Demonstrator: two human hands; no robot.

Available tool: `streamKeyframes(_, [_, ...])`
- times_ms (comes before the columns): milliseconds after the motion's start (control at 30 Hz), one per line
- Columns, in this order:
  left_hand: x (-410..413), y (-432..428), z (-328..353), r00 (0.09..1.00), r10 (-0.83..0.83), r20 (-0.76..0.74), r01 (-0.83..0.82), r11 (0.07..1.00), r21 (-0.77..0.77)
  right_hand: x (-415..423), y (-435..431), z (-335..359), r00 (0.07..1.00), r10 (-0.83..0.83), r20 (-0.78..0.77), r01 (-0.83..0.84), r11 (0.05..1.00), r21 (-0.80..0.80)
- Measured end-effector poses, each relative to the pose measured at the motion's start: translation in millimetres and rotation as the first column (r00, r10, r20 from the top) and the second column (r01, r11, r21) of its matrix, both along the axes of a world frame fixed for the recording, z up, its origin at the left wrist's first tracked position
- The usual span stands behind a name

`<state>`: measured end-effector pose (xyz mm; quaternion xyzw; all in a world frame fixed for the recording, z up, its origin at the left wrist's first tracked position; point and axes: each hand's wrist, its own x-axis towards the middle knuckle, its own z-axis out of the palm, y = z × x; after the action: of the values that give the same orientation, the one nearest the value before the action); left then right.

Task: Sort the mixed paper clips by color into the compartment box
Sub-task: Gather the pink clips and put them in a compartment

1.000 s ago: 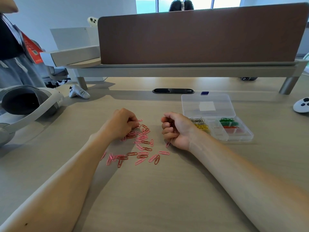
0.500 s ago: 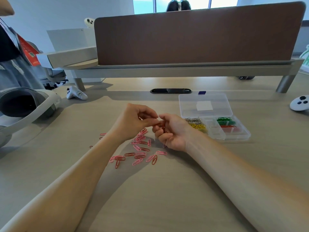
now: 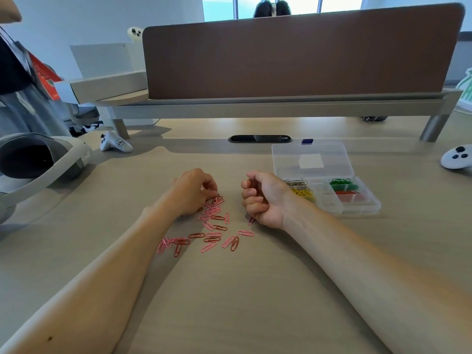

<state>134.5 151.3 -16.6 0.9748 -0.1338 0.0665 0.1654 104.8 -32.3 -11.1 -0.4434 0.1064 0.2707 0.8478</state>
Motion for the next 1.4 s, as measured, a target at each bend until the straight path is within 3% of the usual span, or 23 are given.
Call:
streamKeyframes(167, [0, -1, 1, 0.999, 0.008, -0.05, -0.009, 0.999, -0.035, 0, 0, -2, 1.0, -0.009, 0.014, 0.009, 1.0, -0.009])
streamKeyframes(367, [-9, -5, 6, 1.0, -0.011, 0.002, 0.012, 0.958, -0.285, 0, 0, -1, 1.0, -0.007, 0.02, 0.007, 1.0, -0.021])
streamKeyframes(500, [-12, -7, 8, 0.997, -0.047, -0.067, 0.037, 0.989, -0.146, 0, 0, -1, 1.0, -0.003, 0.022, 0.004, 1.0, -0.028])
streamKeyframes(867, [-17, -10, 16, 0.984, 0.014, -0.177, -0.006, 0.999, 0.047, -1, 0, -1, 1.0, -0.006, 0.022, 0.007, 0.999, -0.047])
streamKeyframes(1100, [-18, -8, 17, 0.985, -0.001, -0.173, 0.012, 0.998, 0.058, -2, 1, -1, 1.0, -0.012, 0.029, 0.014, 0.998, -0.059])
streamKeyframes(1300, [-18, -5, 19, 0.996, 0.03, -0.083, -0.036, 0.996, -0.079, 0, 2, -1, 0.999, -0.002, 0.032, 0.004, 0.999, -0.055])
streamKeyframes(1400, [-20, -6, 19, 0.994, -0.008, -0.112, 0.006, 1.0, -0.023, -1, 2, -1, 0.999, 0.0, 0.036, 0.002, 0.998, -0.059])
